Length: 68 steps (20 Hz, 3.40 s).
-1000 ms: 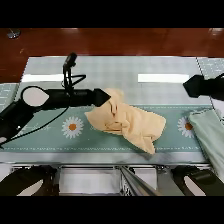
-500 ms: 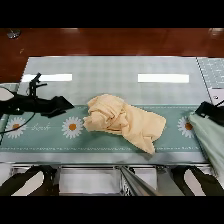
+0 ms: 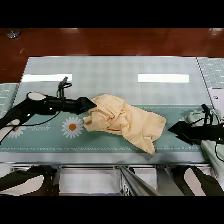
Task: Fold the shirts.
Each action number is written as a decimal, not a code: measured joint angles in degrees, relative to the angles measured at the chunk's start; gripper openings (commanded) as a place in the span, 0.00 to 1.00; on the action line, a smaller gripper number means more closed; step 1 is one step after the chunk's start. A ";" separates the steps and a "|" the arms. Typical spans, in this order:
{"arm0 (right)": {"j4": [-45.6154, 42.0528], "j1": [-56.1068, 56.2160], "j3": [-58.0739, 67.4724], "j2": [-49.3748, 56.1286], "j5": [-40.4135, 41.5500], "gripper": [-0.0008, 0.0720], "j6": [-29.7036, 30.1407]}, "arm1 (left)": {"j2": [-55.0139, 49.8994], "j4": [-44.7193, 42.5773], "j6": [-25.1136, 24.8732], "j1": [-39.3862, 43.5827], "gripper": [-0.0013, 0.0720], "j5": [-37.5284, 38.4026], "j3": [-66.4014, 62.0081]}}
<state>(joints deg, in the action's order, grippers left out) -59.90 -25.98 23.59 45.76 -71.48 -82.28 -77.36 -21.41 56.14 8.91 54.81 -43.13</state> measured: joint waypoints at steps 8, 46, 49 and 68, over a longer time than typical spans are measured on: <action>8.81 14.78 -2.78 6.32 7.89 0.81 0.15 | -8.98 -4.50 -0.61 0.04 0.07 14.23 -14.78; -1.05 21.35 33.22 -15.17 -12.74 0.04 -8.33 | 18.21 -45.57 23.19 -11.08 0.07 11.06 -43.08; 0.20 21.33 23.74 -8.61 0.87 0.04 -7.26 | 8.66 -44.00 22.99 -7.63 0.07 7.21 -39.74; -5.55 0.11 42.88 31.91 0.02 0.88 -2.12 | 9.64 -47.87 29.42 -17.59 0.97 17.27 -12.37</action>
<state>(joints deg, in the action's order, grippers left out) -65.45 -25.87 66.48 77.67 -71.46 -84.40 -67.72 -69.28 85.56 -8.69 72.07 -55.51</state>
